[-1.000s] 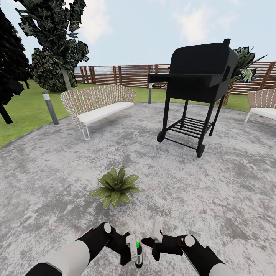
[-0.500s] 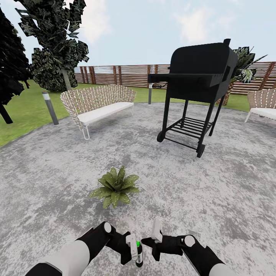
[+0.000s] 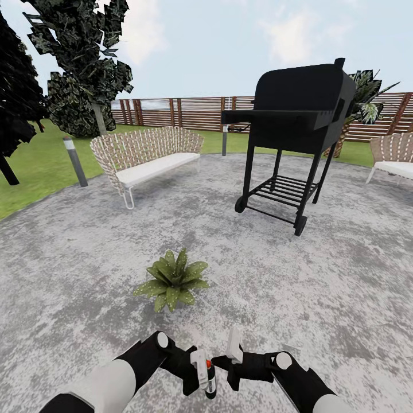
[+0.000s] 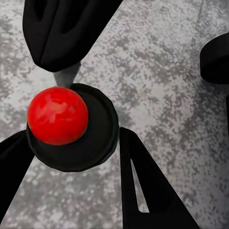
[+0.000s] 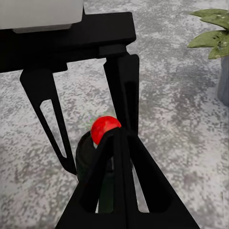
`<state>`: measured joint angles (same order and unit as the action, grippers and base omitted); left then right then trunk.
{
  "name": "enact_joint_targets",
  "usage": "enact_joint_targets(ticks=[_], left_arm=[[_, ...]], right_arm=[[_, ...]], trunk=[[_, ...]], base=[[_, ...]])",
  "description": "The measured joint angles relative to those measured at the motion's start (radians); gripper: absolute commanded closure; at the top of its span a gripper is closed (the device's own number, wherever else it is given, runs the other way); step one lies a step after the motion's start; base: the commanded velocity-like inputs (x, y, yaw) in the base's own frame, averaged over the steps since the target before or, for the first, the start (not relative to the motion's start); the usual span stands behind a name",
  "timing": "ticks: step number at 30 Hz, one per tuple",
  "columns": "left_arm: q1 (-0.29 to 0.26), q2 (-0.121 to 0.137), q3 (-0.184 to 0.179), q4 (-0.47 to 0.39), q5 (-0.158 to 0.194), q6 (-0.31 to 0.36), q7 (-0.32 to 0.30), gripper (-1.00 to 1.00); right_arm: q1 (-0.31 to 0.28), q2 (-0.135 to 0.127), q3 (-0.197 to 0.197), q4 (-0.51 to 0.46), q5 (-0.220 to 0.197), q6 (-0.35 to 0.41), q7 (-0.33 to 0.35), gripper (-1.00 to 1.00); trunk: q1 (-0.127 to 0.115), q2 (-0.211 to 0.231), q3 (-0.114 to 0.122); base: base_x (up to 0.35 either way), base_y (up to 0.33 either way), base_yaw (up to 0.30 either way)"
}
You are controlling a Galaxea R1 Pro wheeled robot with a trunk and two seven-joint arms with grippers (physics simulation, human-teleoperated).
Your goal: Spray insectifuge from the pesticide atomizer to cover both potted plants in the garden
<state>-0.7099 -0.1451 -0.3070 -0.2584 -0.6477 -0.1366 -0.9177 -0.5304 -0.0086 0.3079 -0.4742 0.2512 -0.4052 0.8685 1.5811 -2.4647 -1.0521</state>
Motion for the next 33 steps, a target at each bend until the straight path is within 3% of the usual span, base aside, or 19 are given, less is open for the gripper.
enact_joint_targets(ticks=[9, 14, 20, 22, 23, 25, 27, 29, 31, 33], left_arm=[[0.0, 0.022, 0.002, 0.009, -0.01, 0.004, 0.005, 1.0], [0.0, 0.092, 0.0, 0.012, -0.017, 0.006, 0.005, 1.0], [0.002, 0.222, -0.006, 0.015, -0.016, 0.005, 0.005, 1.0], [0.037, 0.263, -0.007, 0.012, -0.021, 0.002, 0.005, 1.0], [0.051, 0.282, -0.004, 0.011, -0.02, 0.002, 0.005, 1.0], [0.064, 0.326, -0.003, 0.012, -0.015, 0.002, 0.005, 1.0], [0.068, 0.351, 0.0, 0.015, -0.008, 0.003, 0.007, 1.0], [0.068, 0.357, 0.005, 0.015, -0.004, 0.007, 0.023, 1.0], [0.069, 0.354, 0.02, 0.015, 0.01, 0.008, 0.079, 1.0], [0.069, 0.35, 0.037, 0.036, 0.061, 0.008, 0.143, 1.0]], right_arm=[[0.0, 0.0, 0.0, -0.001, 0.0, 0.0, 0.0, 1.0], [0.0, 0.0, 0.0, -0.001, 0.0, 0.0, 0.0, 1.0], [0.0, -0.004, 0.0, -0.001, 0.0, 0.0, 0.0, 1.0], [0.0, -0.006, 0.0, 0.0, 0.0, 0.0, 0.0, 1.0], [0.0, -0.007, 0.0, 0.0, 0.0, 0.0, 0.0, -1.0], [0.0, -0.012, 0.0, 0.0, 0.0, -0.001, 0.0, -1.0], [0.0, -0.02, 0.0, 0.0, 0.0, -0.001, 0.0, -1.0], [0.0, -0.023, 0.0, 0.002, 0.0, -0.001, -0.001, -1.0], [0.0, -0.033, -0.001, 0.014, 0.0, -0.001, -0.003, -1.0], [0.0, -0.058, -0.004, 0.057, -0.003, -0.003, -0.01, -1.0]], trunk=[[0.0, 0.0, 0.0], [0.0, 0.0, 0.0], [0.0, 0.0, 0.0], [0.0, 0.0, 0.0], [0.0, 0.0, 0.0], [0.0, 0.0, 0.0], [0.0, 0.0, 0.0], [0.0, 0.0, 0.0], [0.0, 0.0, 0.0], [0.0, 0.0, 0.0]], base=[[0.0, 0.0, 0.0], [0.0, 0.0, 0.0], [0.0, 0.0, 0.0], [0.0, 0.0, 0.0], [0.0, 0.0, 0.0], [0.0, 0.0, 0.0], [0.0, 0.0, 0.0], [0.0, 0.0, 0.0], [0.0, 0.0, 0.0], [0.0, 0.0, 0.0]])
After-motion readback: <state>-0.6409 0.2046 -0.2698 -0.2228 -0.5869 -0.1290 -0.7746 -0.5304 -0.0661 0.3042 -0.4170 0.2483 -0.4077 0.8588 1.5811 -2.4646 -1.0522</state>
